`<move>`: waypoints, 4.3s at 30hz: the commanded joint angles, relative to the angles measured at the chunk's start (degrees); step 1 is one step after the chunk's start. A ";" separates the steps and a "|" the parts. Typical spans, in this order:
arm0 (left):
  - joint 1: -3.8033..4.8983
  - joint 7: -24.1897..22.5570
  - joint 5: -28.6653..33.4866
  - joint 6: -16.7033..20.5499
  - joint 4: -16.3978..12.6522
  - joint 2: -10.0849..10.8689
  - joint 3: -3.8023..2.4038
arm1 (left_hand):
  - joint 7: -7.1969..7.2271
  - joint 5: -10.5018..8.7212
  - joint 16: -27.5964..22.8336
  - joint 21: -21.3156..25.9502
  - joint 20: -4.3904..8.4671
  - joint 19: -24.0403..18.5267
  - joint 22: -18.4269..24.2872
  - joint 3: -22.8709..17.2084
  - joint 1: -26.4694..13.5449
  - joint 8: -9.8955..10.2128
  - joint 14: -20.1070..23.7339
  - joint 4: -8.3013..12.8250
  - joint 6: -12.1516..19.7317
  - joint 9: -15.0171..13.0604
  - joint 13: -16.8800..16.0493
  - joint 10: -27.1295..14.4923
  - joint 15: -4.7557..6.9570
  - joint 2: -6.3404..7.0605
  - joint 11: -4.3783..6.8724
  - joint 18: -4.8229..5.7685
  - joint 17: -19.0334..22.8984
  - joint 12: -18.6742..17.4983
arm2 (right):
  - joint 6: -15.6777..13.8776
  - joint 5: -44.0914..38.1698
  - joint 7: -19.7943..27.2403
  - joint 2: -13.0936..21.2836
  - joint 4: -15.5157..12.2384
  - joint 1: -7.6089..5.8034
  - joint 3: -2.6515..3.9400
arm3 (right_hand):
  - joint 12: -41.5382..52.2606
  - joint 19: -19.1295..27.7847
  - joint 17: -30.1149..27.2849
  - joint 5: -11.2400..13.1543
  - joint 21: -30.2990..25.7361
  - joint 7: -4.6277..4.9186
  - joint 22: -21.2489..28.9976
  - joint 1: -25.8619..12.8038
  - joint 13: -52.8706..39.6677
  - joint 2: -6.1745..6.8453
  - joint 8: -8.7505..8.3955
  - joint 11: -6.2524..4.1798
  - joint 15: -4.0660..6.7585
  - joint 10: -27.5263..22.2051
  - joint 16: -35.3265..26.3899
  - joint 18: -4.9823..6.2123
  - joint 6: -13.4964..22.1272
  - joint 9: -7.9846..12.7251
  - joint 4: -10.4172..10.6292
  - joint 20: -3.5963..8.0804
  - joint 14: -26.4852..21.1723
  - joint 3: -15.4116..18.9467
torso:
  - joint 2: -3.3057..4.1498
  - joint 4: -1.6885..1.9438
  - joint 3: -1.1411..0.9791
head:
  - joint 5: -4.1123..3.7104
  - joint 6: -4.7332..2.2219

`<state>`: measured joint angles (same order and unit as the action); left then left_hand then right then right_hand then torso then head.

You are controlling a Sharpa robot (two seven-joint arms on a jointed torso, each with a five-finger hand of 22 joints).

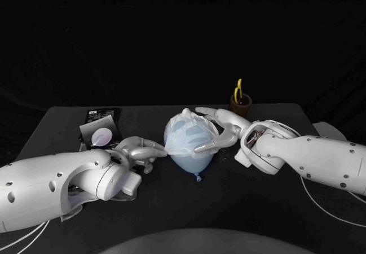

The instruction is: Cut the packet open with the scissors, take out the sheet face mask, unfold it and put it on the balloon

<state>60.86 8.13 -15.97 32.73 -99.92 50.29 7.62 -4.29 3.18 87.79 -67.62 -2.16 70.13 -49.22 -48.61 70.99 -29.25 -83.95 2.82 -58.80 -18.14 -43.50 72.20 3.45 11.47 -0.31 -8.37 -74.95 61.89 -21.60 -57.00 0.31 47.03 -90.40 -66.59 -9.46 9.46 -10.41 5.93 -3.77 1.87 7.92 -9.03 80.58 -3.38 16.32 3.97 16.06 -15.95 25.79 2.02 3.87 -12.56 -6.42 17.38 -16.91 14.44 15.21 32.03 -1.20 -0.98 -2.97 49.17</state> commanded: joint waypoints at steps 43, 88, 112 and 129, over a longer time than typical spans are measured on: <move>0.14 -17.40 -1.72 -6.18 4.38 3.95 -3.33 | -9.20 -0.11 -24.34 31.28 -9.79 -21.27 26.99 43.85 12.88 -6.25 35.30 -14.23 24.32 -1.35 28.53 -34.63 -9.86 -3.23 -9.64 -1.95 51.08 -14.58 | -6.53 22.10 14.32 3.18 1.79 -2.88 0.20 | 4.92 -4.28 3.39 0.96 1.44 9.17 -2.13 -1.13 -0.47 -9.44 5.05 -1.02 1.46 12.36 4.29 1.87 -13.26 -4.49 -0.43 0.10 13.26 -6.96 | 0.03 -0.01 -0.04 | -0.58 -2.22; 7.04 -3.07 -13.78 -13.03 14.99 -12.65 -4.92 | -12.24 0.01 -74.03 66.27 -14.96 -62.17 47.80 61.84 6.25 17.51 76.15 -20.19 47.91 14.90 40.08 -52.52 -19.95 6.60 -16.74 5.14 72.54 -46.39 | -1.84 16.75 11.57 0.36 6.47 -9.24 0.46 | -3.20 -28.29 4.29 1.00 6.95 8.04 -4.92 7.54 -0.23 -18.96 8.00 -3.59 5.15 29.05 7.59 5.76 -33.14 -6.56 -2.38 0.30 35.55 0.33 | -0.04 0.01 -0.03 | -1.19 -3.87; 7.62 1.51 -20.84 -15.81 17.91 -16.70 -4.90 | -12.92 0.37 -74.91 66.26 -14.84 -62.75 47.80 60.09 10.19 17.03 77.62 -20.11 47.06 14.65 40.01 -52.82 -19.65 6.52 -16.04 4.85 72.59 -46.06 | -2.54 16.29 10.58 -0.15 6.47 -9.15 0.38 | -4.54 -26.99 4.22 0.97 5.92 8.02 -3.34 8.34 -0.53 -19.86 6.98 -3.60 5.56 30.00 8.39 5.94 -33.11 -5.96 -2.55 0.29 38.67 0.78 | -0.04 0.00 -0.10 | -1.37 -4.01; 7.64 3.84 -36.09 -14.87 18.88 -17.26 -4.89 | -12.95 0.20 -73.96 66.16 -14.81 -62.75 47.72 59.49 13.41 15.01 77.53 -20.14 44.37 13.93 39.51 -50.57 -19.65 6.45 -16.05 4.63 72.24 -43.96 | -2.66 11.78 7.81 -0.61 7.83 -9.14 0.38 | 1.12 -50.73 17.12 0.90 18.47 2.13 -7.32 11.38 -4.69 -23.35 7.90 -10.71 14.46 46.99 30.47 6.59 -39.39 -5.85 -2.82 8.46 62.11 3.84 | -0.03 0.00 -0.02 | -1.33 -4.26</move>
<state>68.50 11.00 -46.50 18.31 -80.99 33.22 2.73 -8.00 3.52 13.59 -1.72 -16.99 7.78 -1.48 10.72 84.00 -13.94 -6.56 -17.30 -14.03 -4.17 -3.94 21.24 -16.19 17.94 -16.47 -3.90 -2.63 17.64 -24.30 -42.98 9.06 46.49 -82.64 -75.73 -9.11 10.37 -60.81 22.66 -2.99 20.14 10.43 -16.27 91.82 -7.89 -6.80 11.96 5.36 -1.64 72.43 31.93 10.16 -52.00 -12.33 14.56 -8.51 76.49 18.75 32.00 -1.16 -1.02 -4.35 44.93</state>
